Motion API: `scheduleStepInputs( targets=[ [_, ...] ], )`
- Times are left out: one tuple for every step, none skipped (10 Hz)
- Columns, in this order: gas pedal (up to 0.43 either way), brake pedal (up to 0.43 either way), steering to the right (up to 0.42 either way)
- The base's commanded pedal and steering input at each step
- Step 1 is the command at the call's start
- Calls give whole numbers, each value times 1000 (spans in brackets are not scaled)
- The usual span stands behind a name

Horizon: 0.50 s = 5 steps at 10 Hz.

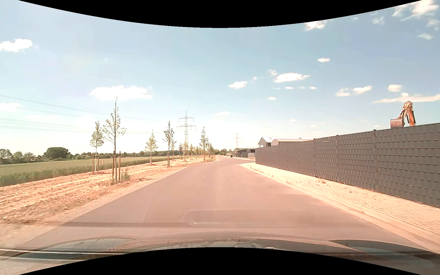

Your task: Follow the waypoints while adhering to traffic rules and regulations

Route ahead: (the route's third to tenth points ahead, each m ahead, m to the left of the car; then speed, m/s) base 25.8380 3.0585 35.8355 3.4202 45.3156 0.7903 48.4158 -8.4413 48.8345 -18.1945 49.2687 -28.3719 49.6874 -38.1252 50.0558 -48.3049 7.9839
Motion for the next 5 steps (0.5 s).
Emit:
scheduleStepInputs(
  targets=[
    [130,0,-4],
    [110,0,-4],
    [39,0,-4],
    [0,0,-4],
    [0,0,-4]
  ],
)
